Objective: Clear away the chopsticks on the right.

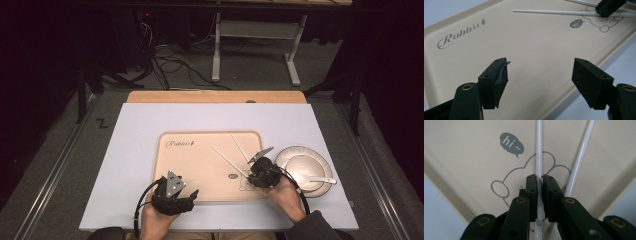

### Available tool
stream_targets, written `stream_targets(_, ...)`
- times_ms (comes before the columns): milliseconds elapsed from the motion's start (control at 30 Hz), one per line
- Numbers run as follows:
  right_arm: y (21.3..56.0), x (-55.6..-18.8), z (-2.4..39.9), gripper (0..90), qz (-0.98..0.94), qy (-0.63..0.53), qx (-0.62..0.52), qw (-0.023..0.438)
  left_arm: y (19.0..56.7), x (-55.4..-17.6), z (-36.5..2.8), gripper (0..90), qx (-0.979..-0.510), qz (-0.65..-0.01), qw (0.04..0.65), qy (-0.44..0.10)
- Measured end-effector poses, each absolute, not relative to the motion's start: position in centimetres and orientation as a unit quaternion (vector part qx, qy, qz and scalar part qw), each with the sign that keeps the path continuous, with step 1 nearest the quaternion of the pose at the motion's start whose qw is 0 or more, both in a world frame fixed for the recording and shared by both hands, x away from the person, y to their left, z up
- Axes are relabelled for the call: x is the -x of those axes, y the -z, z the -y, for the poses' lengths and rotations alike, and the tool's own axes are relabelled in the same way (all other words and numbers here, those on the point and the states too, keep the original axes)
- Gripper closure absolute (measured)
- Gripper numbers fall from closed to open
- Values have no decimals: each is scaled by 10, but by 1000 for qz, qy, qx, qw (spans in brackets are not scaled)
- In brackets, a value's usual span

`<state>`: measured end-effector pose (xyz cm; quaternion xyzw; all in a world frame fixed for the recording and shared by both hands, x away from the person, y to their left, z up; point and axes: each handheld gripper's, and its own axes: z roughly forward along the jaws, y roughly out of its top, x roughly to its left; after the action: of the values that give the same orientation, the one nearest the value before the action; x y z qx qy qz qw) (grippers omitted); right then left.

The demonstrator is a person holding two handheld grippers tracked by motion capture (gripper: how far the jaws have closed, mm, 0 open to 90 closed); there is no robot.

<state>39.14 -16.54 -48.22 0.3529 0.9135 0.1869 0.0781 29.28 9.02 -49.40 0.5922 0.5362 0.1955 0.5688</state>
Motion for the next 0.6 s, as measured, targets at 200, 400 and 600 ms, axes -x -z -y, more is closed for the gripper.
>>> stream_targets(200,479,-391,168,805,-908,-195,-360,89,494,-293,-90,293,-594,-536,567,-196)
stream_targets(400,473,-389,168,852,-903,-223,-354,99,495,-293,-89,293,-599,-534,564,-196)
stream_targets(600,478,-390,146,886,-915,-218,-327,88,495,-293,-89,293,-599,-534,564,-195)
